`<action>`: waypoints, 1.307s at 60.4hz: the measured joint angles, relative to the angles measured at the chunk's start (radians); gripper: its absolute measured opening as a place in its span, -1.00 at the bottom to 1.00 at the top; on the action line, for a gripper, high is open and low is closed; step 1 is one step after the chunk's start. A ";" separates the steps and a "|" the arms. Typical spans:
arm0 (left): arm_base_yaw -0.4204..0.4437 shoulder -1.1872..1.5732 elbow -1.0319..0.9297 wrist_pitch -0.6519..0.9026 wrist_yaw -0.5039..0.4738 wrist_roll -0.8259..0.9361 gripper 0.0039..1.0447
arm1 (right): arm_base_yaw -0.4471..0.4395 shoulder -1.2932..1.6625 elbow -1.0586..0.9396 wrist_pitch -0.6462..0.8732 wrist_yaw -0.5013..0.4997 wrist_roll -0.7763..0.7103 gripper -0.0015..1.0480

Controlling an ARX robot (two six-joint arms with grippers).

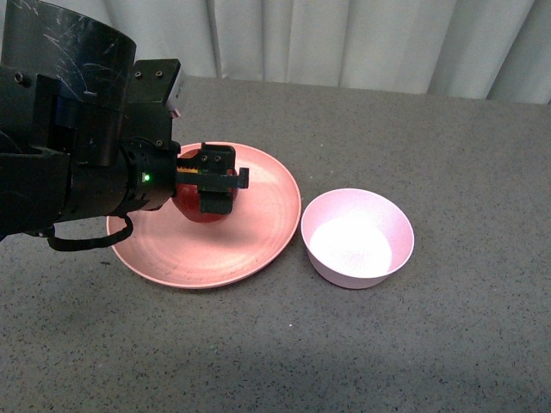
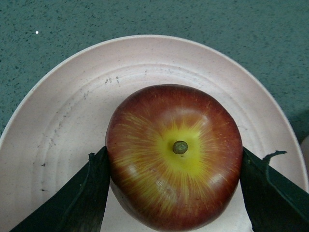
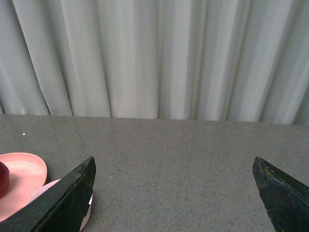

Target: Move apple from plate to bowl

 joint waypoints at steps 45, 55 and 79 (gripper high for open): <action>-0.306 -0.026 0.109 -0.037 -0.031 -0.053 0.28 | 0.000 0.000 0.000 0.000 0.000 0.000 0.82; -0.318 -0.004 0.099 -0.017 -0.050 -0.050 0.28 | 0.000 0.000 0.000 0.000 0.000 0.000 0.82; -0.319 0.041 0.090 -0.018 -0.060 -0.051 0.28 | 0.000 0.000 0.000 0.000 0.000 0.000 0.82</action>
